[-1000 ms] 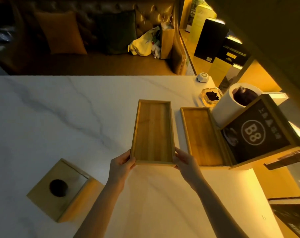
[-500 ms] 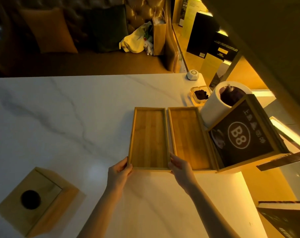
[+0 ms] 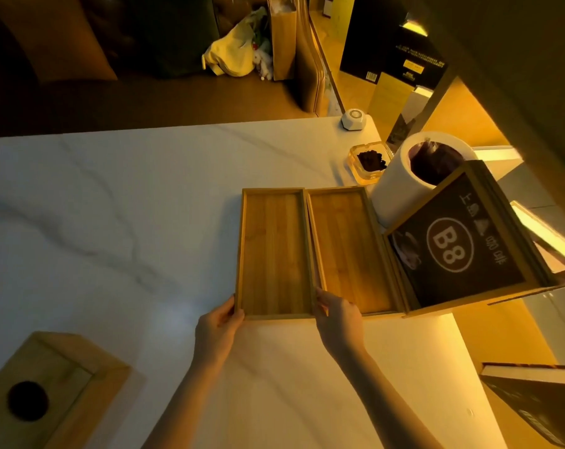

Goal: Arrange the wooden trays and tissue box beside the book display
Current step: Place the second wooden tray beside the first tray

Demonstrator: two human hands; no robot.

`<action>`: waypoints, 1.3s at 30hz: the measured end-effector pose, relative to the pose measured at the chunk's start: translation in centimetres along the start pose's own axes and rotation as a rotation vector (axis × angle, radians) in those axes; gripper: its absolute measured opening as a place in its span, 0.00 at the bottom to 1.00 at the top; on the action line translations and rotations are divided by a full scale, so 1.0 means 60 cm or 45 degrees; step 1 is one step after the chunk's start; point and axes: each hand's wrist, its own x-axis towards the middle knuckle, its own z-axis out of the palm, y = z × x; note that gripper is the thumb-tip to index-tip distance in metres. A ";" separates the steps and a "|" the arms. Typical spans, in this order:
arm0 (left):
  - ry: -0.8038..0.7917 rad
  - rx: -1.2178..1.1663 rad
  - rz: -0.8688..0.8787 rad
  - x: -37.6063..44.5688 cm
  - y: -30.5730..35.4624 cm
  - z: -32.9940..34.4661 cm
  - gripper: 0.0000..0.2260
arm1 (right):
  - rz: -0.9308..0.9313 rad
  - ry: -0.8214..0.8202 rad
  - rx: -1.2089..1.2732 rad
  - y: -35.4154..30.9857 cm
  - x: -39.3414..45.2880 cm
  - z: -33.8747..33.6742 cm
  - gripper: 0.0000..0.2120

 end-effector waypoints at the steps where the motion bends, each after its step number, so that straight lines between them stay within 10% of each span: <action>1: 0.008 0.052 0.001 0.001 -0.003 0.001 0.15 | 0.000 0.013 -0.042 0.001 0.001 0.000 0.14; 27: 0.008 0.494 0.239 -0.026 -0.023 0.018 0.17 | -0.262 0.135 -0.432 0.004 -0.051 0.019 0.07; 39: -0.097 1.216 0.400 -0.071 -0.076 0.045 0.28 | -0.289 -0.167 -0.783 0.072 -0.087 0.064 0.31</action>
